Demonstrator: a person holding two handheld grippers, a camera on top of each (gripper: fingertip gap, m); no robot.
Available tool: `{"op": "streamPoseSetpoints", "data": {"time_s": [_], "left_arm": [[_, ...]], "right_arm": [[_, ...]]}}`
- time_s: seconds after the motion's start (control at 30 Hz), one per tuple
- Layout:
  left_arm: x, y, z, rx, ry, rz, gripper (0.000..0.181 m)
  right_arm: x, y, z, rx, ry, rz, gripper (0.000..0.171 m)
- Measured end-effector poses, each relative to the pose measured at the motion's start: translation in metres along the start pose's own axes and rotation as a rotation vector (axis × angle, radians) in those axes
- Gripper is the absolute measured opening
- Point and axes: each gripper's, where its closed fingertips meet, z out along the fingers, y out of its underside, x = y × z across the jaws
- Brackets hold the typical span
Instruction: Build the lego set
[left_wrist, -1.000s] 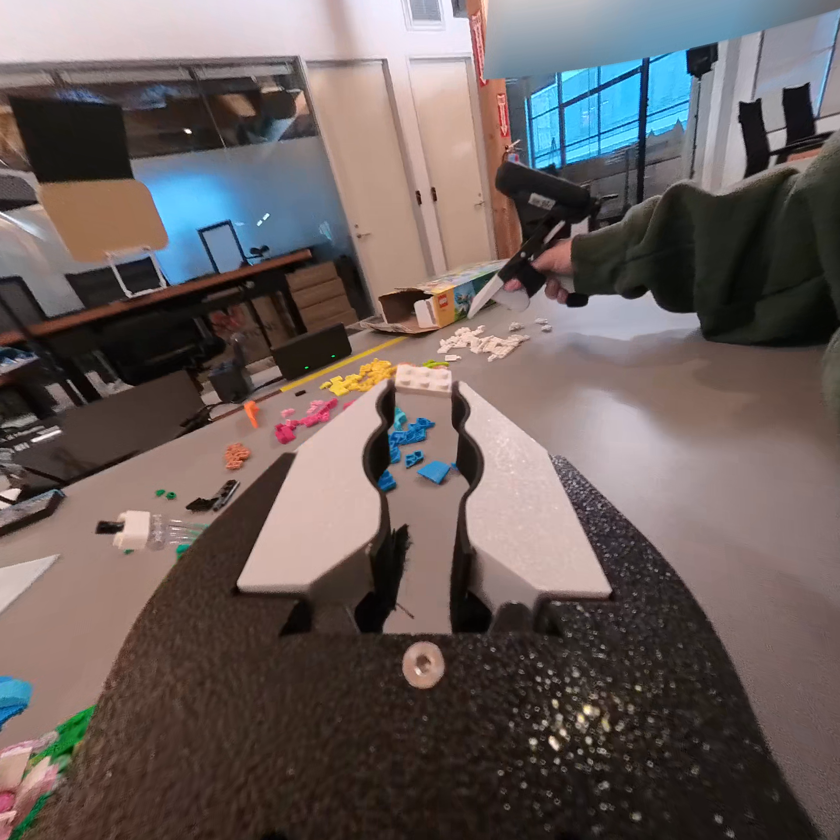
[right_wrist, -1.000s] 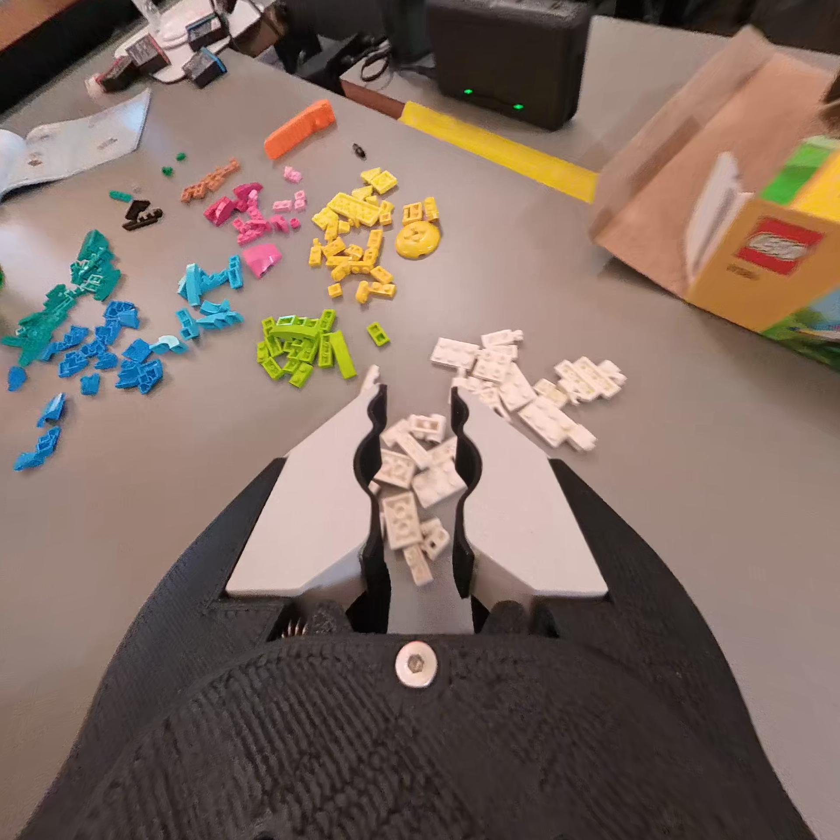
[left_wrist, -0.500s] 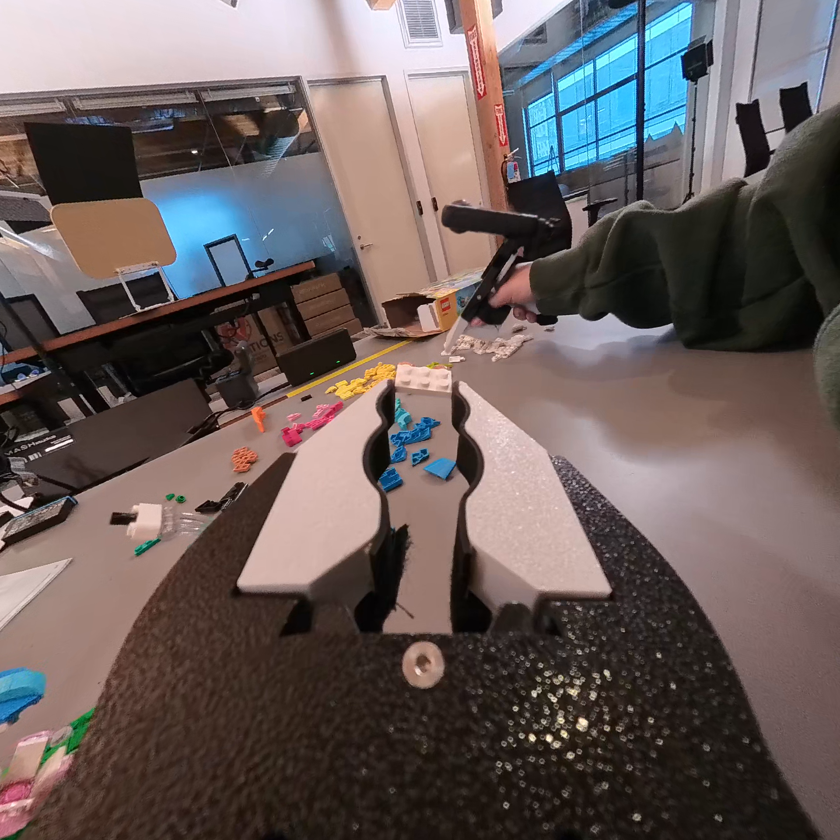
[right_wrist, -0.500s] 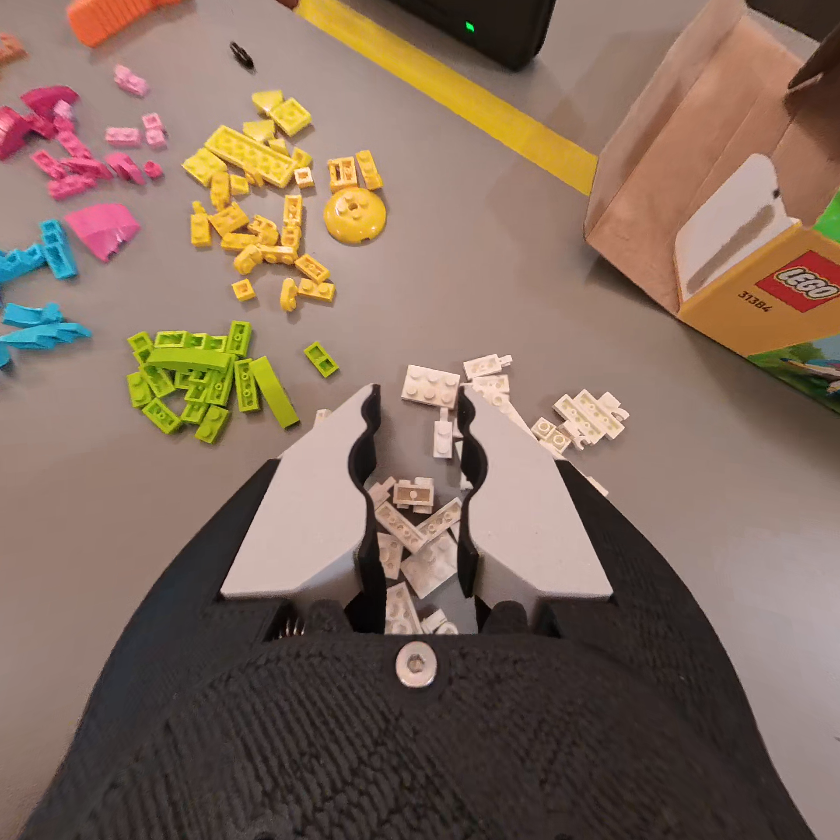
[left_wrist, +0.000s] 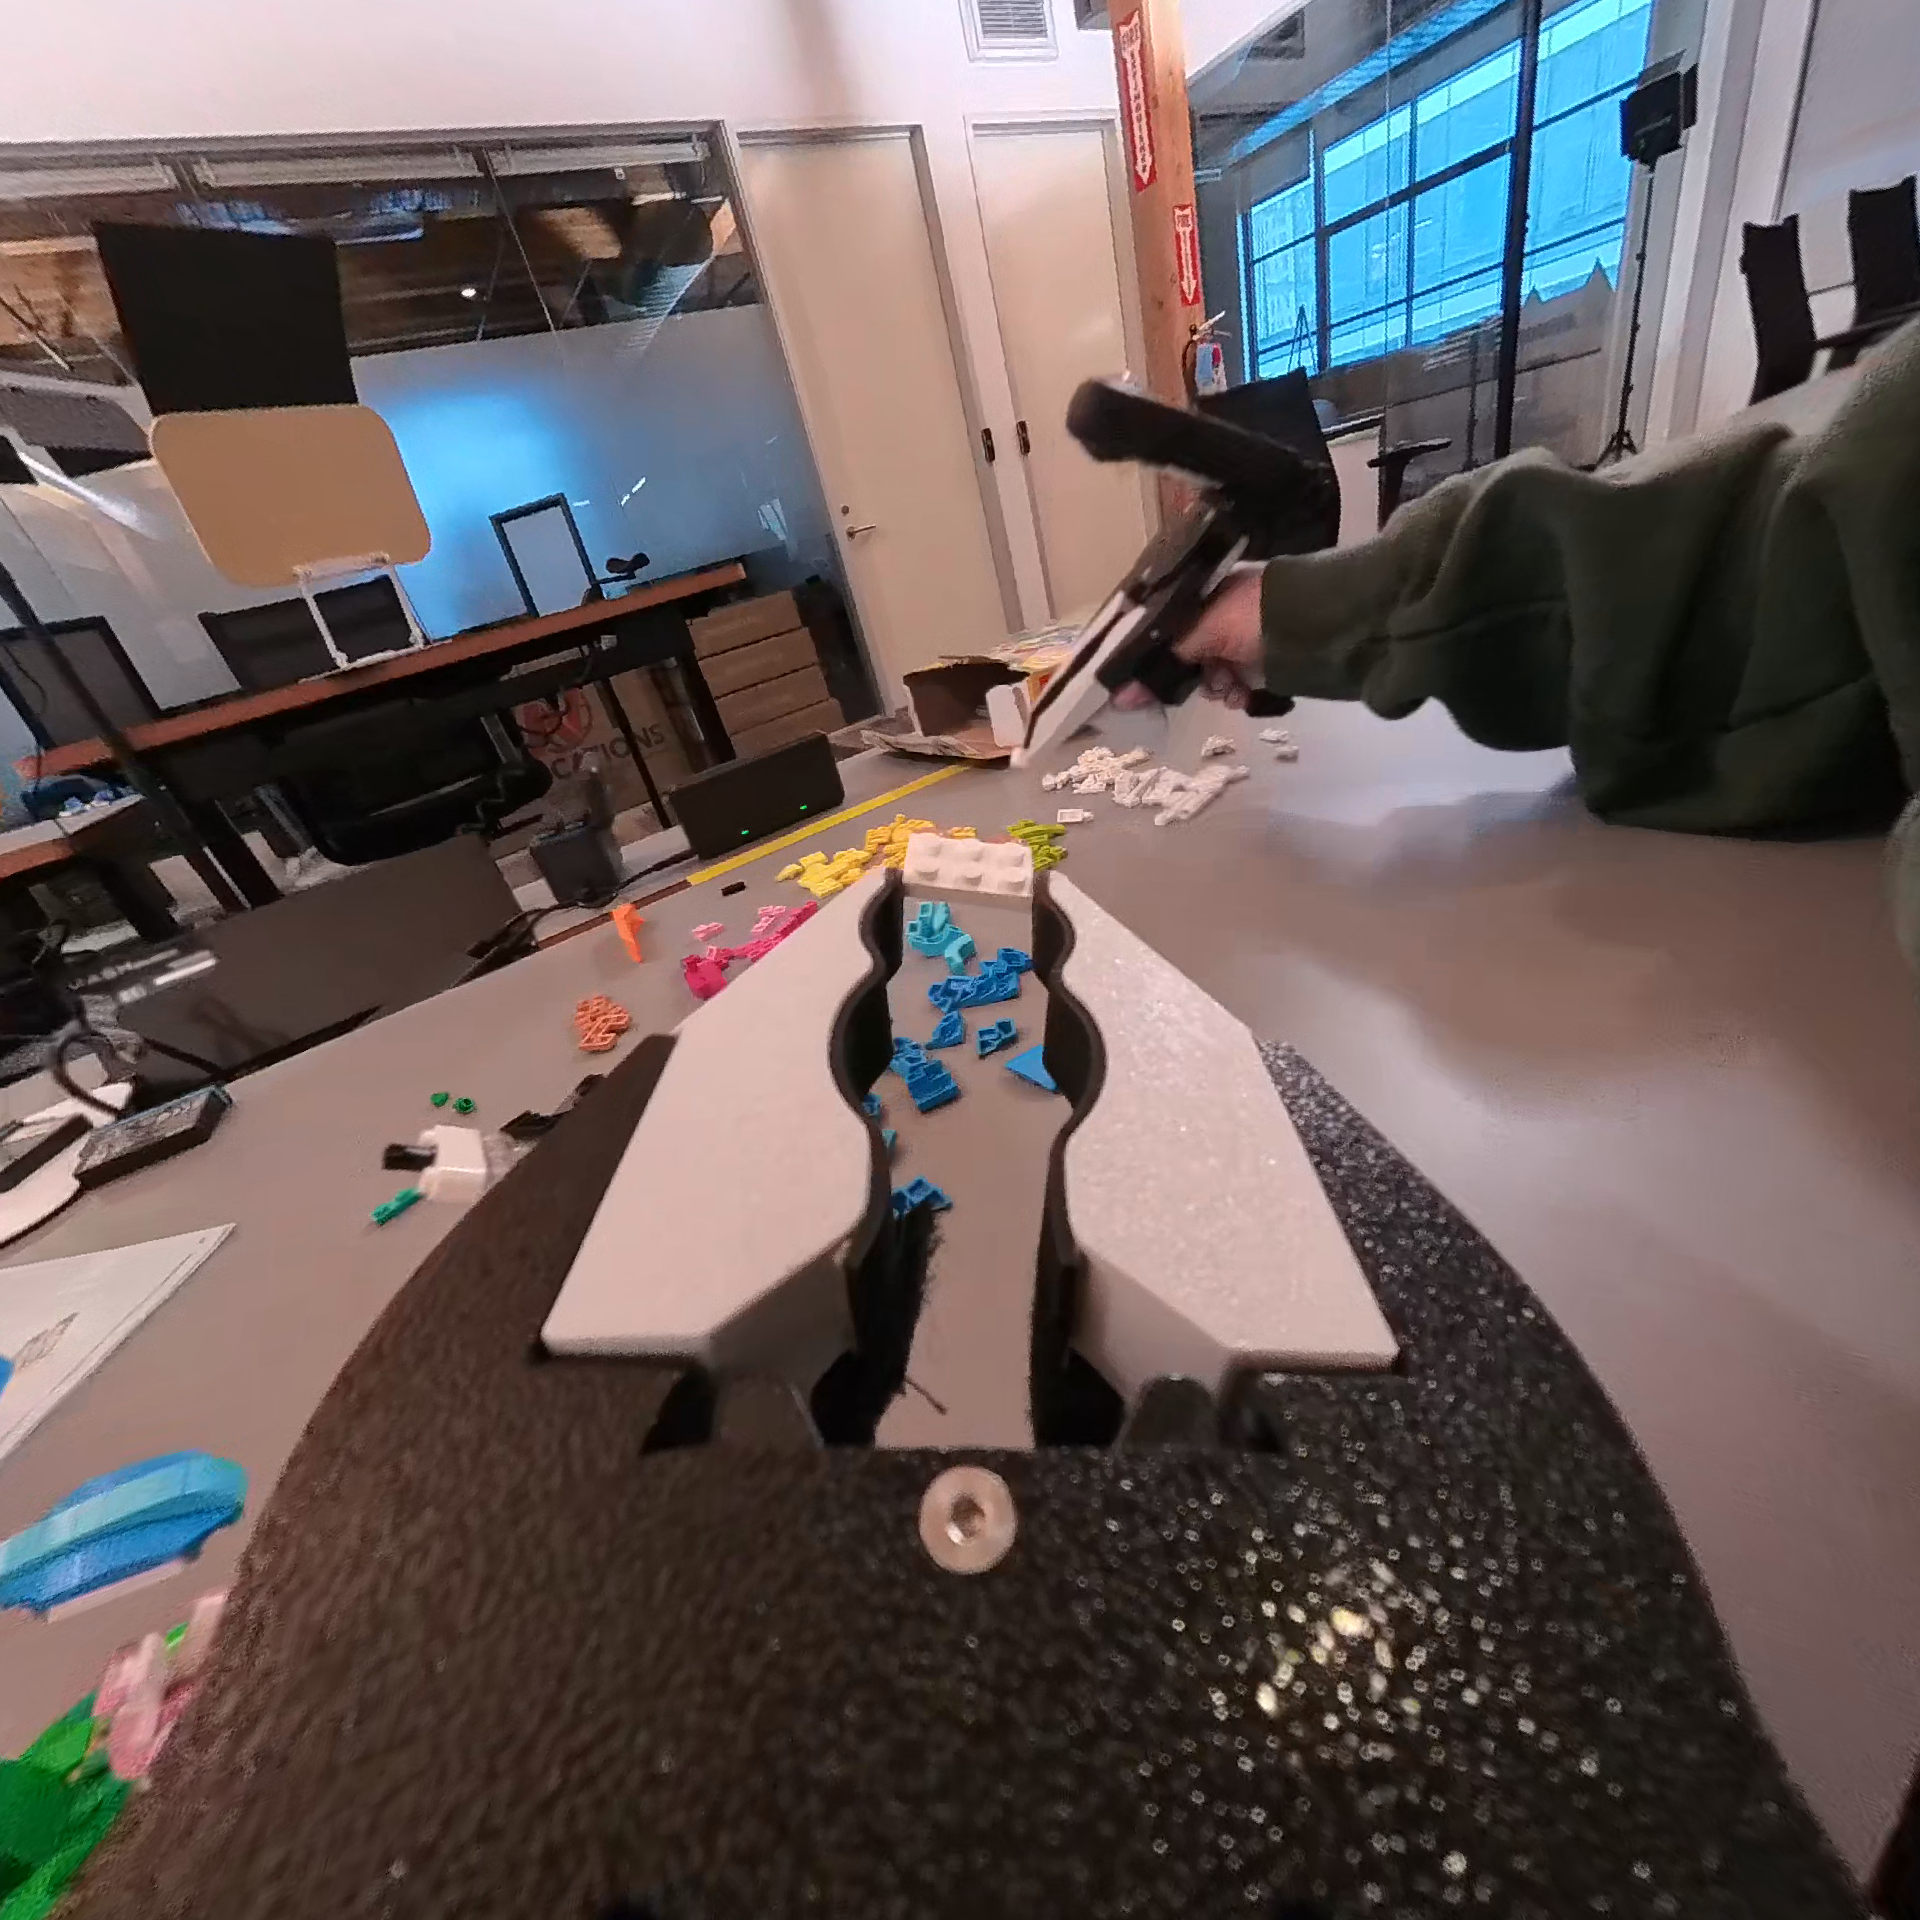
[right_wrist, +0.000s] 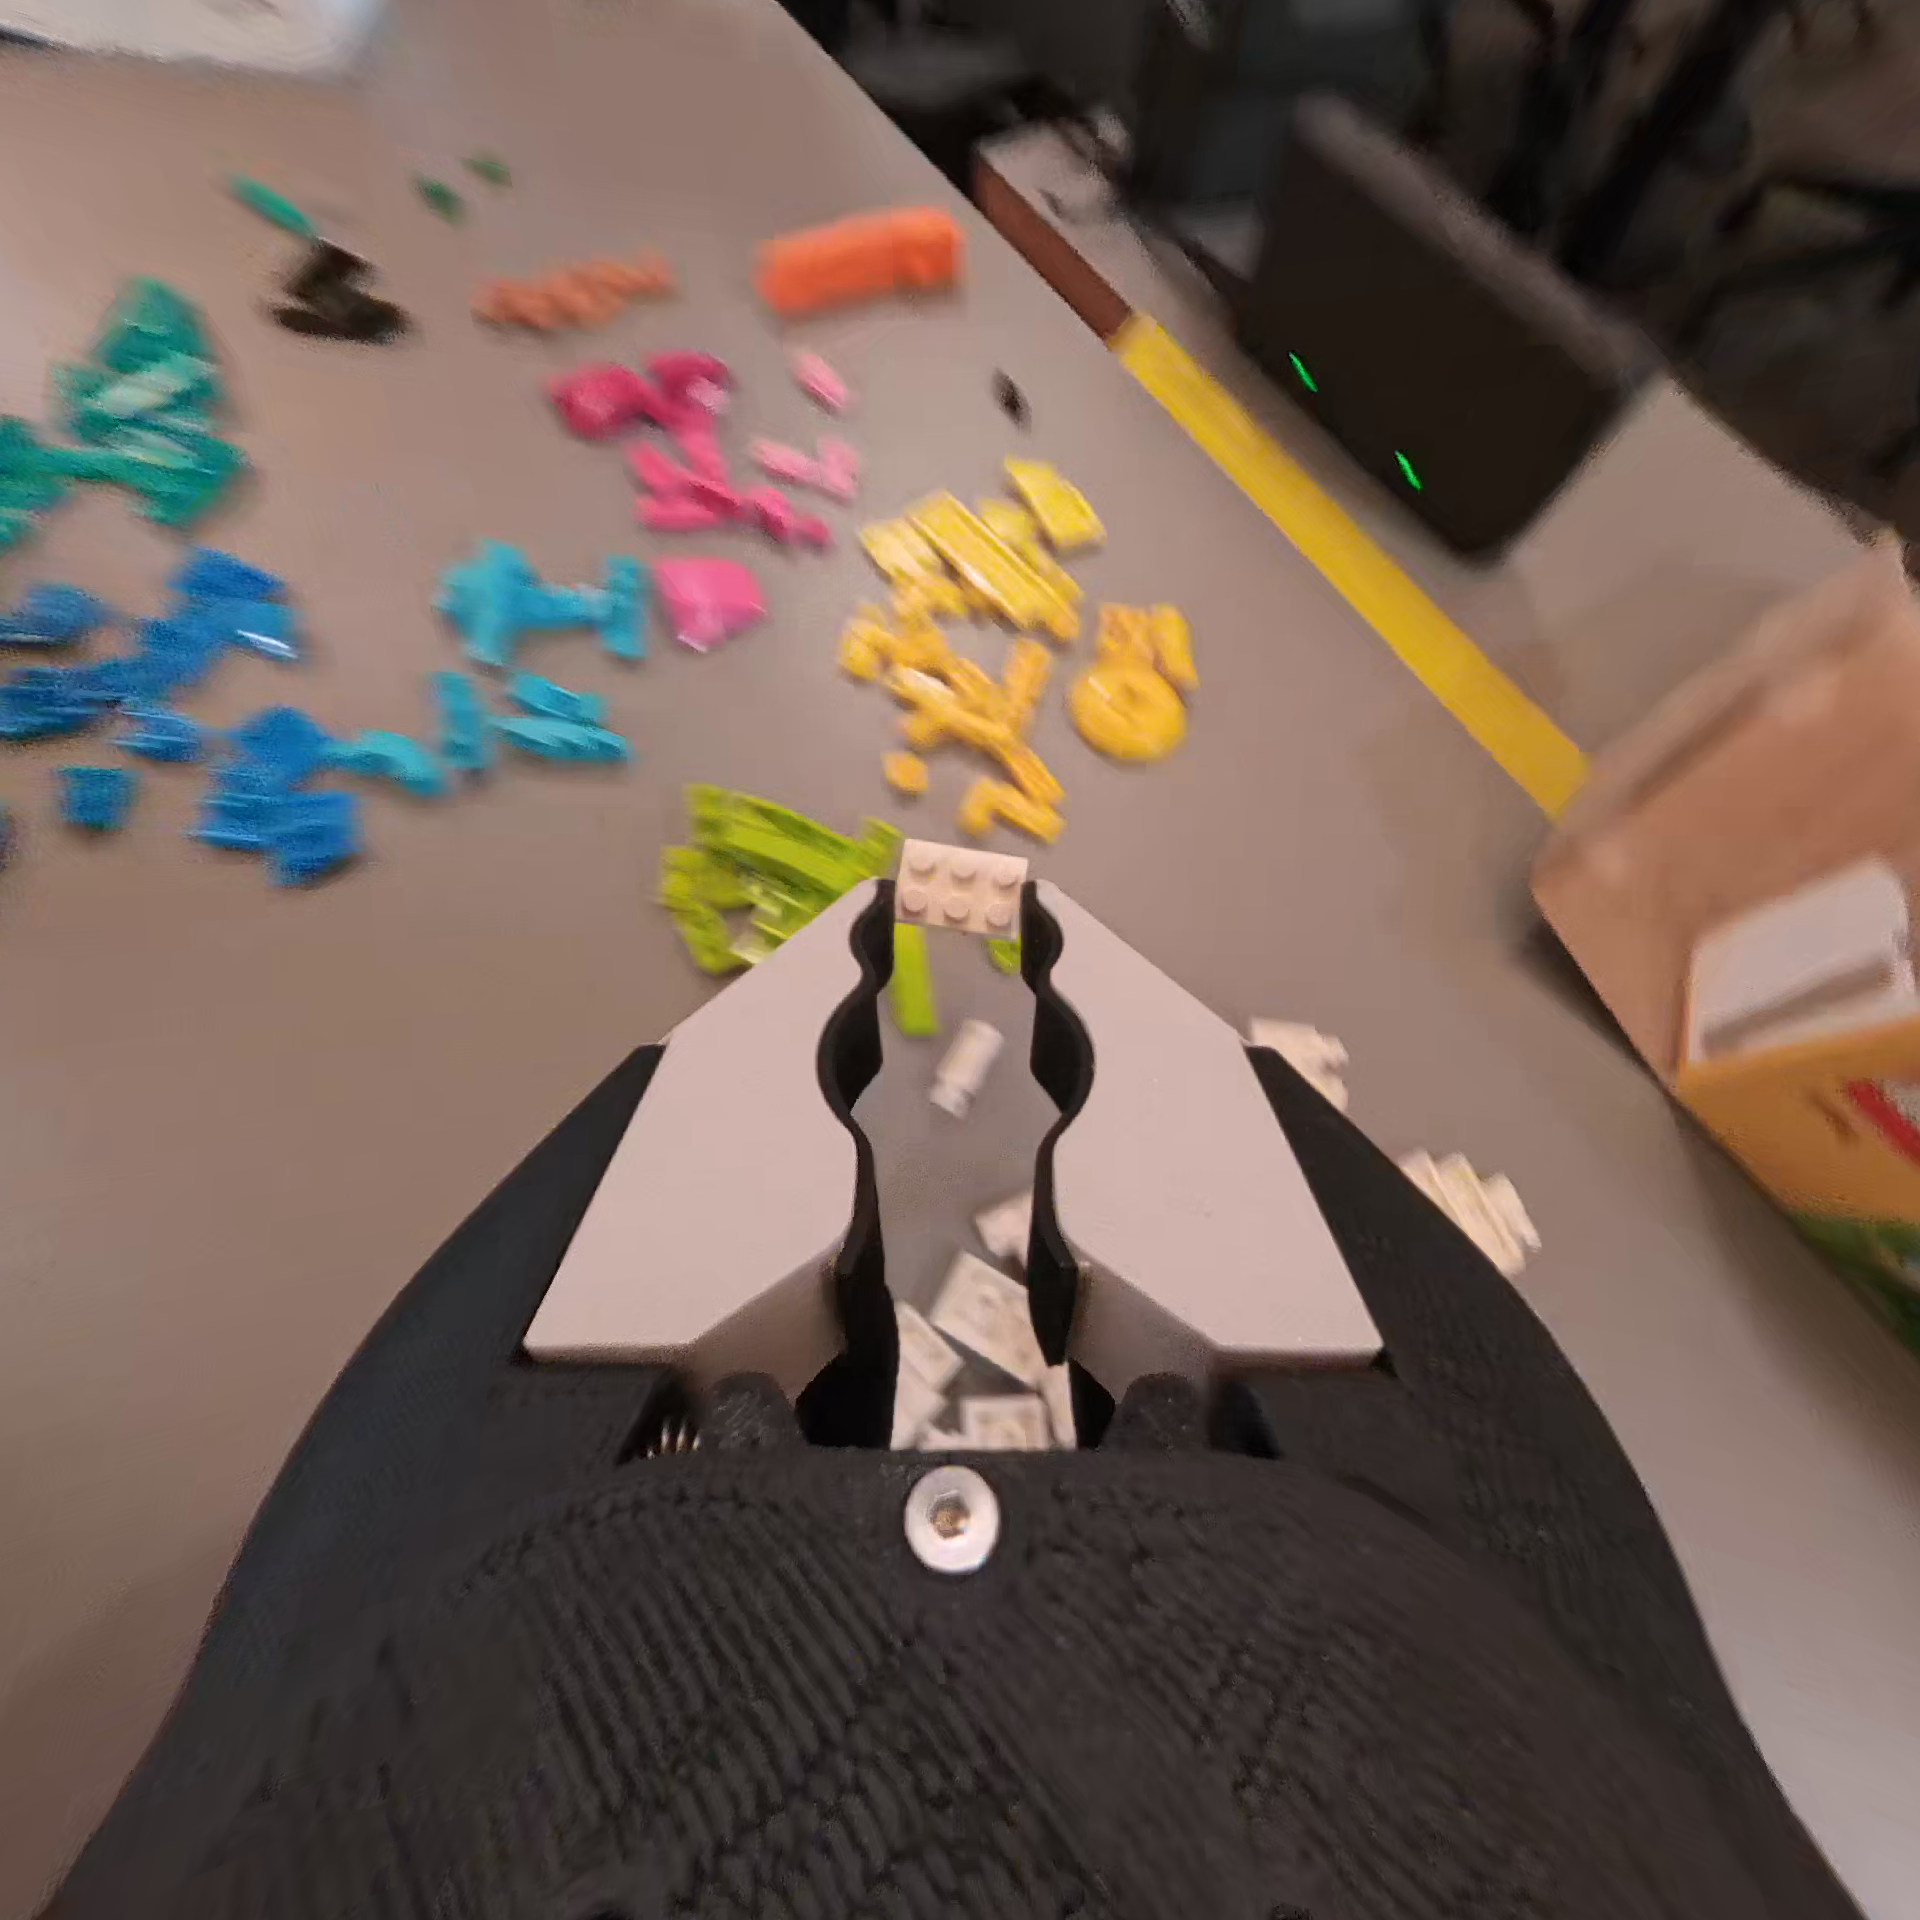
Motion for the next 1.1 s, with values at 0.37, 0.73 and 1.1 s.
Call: {"op": "streamPoseSetpoints", "data": {"time_s": [0.37,0.73,1.1], "left_arm": [[-0.019,-0.042,-0.019,-0.024,0.058,-0.174,0.022],[-0.026,-0.078,-0.040,0.024,0.123,-0.227,0.022],[-0.017,-0.084,-0.040,0.001,0.179,-0.281,0.022]], "right_arm": [[-0.242,-0.151,-0.069,0.253,-0.673,-0.625,0.022],[-0.350,-0.187,-0.104,0.159,-1.025,-0.894,0.023],[-0.365,-0.164,-0.100,-0.047,-1.036,-1.003,0.023]]}}
